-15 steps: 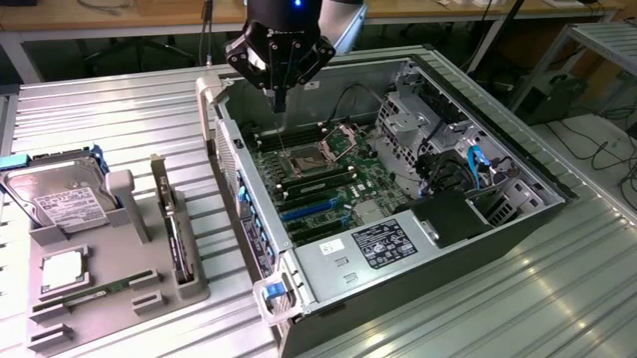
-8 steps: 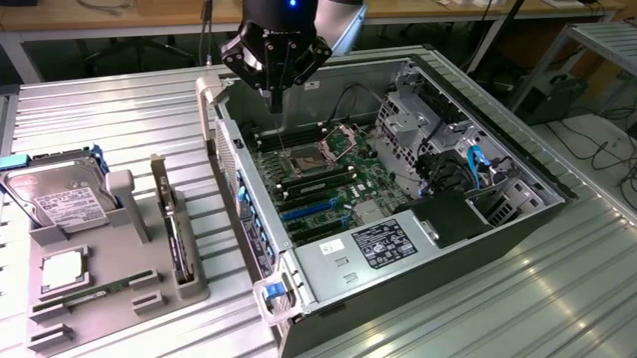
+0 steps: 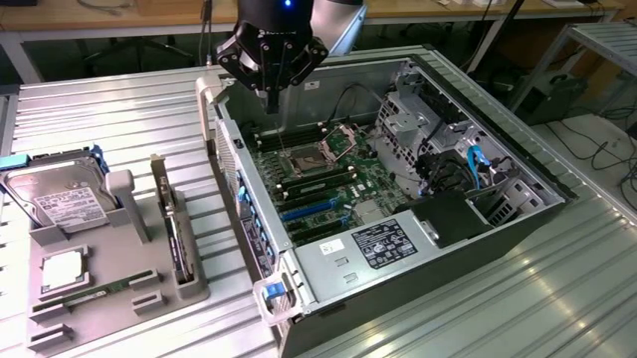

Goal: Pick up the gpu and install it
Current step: 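Reach for the gpu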

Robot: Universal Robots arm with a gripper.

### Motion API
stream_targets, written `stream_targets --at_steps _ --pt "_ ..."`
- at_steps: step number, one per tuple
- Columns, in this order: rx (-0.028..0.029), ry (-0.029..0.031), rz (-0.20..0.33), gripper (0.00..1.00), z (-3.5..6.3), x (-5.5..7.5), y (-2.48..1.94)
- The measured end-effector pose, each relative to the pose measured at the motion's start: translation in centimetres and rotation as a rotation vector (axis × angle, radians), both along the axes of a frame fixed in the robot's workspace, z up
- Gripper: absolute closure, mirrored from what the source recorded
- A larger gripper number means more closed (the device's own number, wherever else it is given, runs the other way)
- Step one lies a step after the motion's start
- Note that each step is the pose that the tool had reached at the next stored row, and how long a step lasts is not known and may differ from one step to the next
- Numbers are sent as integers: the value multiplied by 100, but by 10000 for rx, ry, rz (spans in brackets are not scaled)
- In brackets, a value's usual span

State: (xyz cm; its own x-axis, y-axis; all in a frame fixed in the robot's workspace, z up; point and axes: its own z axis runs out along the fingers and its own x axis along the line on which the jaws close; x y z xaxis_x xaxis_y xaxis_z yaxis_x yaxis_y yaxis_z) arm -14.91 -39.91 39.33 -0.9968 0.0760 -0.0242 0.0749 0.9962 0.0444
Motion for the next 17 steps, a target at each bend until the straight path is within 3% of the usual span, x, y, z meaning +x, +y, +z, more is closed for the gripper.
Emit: stream_targets --at_steps 17 --pt "-1 6 0 89 0 -95 -1"
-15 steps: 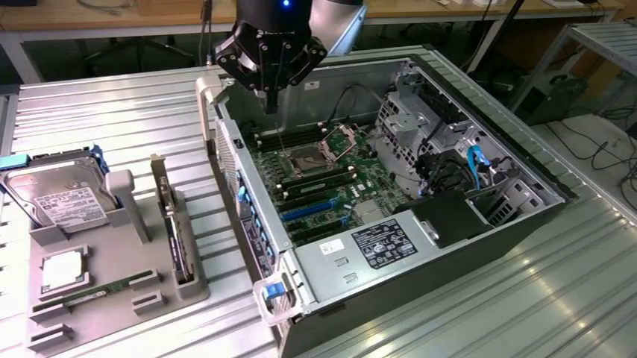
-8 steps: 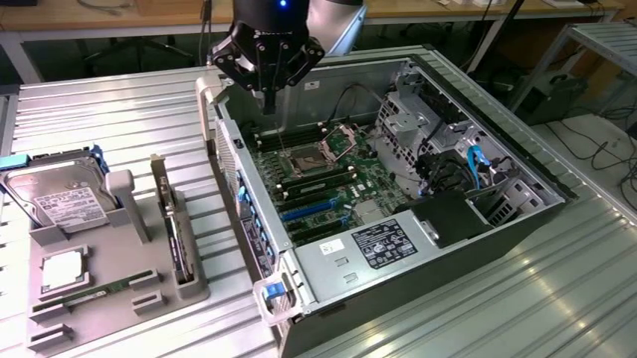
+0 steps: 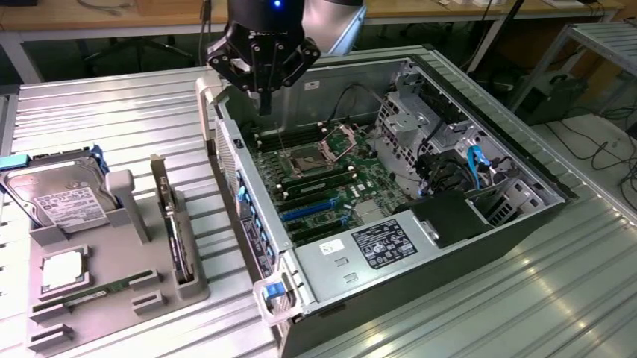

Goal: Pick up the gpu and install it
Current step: 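Reach for the gpu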

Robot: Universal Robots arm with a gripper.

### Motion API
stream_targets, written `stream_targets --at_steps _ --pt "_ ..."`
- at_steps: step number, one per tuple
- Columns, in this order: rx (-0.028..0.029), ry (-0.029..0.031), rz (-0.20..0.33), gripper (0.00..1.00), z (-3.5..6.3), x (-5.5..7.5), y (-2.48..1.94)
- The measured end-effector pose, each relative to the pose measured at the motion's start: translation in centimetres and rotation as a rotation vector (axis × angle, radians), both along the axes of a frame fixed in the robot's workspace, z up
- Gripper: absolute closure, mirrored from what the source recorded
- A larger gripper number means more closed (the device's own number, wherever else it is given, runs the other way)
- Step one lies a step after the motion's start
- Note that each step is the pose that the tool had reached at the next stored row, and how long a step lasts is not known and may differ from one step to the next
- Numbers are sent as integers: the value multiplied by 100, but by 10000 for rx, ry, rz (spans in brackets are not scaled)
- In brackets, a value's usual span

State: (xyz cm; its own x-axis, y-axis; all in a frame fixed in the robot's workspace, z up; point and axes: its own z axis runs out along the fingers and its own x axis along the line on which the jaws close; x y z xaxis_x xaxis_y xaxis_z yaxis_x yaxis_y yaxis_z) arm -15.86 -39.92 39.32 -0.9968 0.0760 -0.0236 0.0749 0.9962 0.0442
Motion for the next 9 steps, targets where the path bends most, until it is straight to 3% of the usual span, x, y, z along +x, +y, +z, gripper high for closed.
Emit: stream_targets --at_steps 9 --pt "1 -1 1 89 -1 -65 -1"
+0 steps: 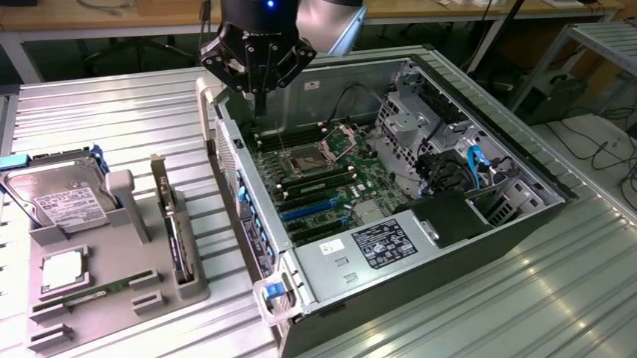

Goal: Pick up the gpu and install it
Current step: 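Reach for the gpu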

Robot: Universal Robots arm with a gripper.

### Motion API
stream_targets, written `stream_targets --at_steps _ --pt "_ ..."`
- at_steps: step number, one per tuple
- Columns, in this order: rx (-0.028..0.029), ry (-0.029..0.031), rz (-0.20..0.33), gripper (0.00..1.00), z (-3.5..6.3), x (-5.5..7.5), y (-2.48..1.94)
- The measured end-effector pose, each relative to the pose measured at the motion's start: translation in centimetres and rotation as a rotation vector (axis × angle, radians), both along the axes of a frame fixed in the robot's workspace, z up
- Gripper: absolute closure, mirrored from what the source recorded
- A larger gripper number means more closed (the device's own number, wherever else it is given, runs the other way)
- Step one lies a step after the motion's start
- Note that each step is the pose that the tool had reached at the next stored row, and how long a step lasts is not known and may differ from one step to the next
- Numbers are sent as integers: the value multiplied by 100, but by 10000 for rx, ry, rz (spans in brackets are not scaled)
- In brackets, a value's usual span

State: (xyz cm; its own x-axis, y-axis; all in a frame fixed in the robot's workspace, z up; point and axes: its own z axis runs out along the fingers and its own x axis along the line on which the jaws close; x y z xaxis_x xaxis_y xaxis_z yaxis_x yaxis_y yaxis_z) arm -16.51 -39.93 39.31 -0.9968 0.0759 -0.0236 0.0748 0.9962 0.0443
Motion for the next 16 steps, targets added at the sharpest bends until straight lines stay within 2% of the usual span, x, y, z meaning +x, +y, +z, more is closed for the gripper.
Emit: stream_targets --at_steps 16 --pt "0 0 0 89 0 -127 -4"
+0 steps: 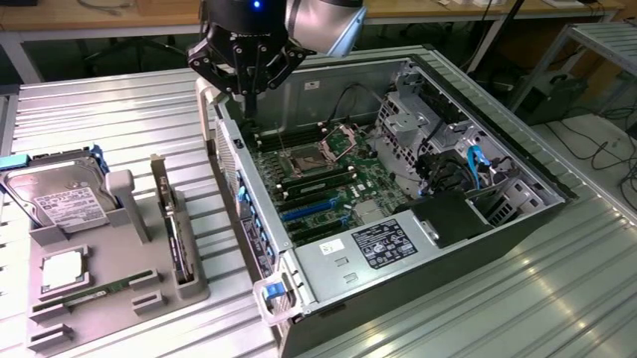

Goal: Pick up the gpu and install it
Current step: 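Reach for the gpu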

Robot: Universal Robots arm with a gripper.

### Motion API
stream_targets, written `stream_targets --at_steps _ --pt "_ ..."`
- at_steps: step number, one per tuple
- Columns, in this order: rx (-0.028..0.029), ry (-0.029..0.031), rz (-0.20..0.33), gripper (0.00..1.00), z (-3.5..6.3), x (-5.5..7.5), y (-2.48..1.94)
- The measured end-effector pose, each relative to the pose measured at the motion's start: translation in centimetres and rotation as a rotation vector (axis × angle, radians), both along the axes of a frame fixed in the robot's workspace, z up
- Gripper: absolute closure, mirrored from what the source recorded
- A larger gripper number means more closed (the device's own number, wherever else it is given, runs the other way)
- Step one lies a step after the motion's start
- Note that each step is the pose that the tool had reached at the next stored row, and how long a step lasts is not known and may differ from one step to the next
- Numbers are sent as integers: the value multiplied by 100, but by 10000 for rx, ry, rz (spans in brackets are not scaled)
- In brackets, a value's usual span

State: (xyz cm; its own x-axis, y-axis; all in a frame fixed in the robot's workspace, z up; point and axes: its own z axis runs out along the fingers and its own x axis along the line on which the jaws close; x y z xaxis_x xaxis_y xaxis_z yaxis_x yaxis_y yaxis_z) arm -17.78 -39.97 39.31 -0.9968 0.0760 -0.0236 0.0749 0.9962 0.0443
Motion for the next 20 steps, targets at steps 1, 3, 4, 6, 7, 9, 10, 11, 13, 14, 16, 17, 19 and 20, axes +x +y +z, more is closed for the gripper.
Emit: stream_targets --at_steps 1,3,4,6,7,9,10,11,13,14,16,17,19,20 --pt "0 0 0 89 0 -7 0" --pt "0 0 0 89 0 -22 -1" --pt "0 0 0 89 0 -32 -1" --pt "0 -1 0 89 0 -50 -1" --pt "0 0 0 89 0 -57 -2" --pt "0 -1 0 89 -1 -76 -4" --pt "0 0 0 89 -1 -86 -4" --pt "1 -1 0 89 -1 -95 -5" --pt "0 0 0 89 -1 -110 -6" --pt "0 0 0 89 -1 -119 -6" --pt "0 0 0 89 -1 -137 -7" --pt "0 0 0 89 -1 -146 -7" --pt "0 0 0 89 -1 -167 -8" --pt "0 0 0 89 -1 -176 -9"
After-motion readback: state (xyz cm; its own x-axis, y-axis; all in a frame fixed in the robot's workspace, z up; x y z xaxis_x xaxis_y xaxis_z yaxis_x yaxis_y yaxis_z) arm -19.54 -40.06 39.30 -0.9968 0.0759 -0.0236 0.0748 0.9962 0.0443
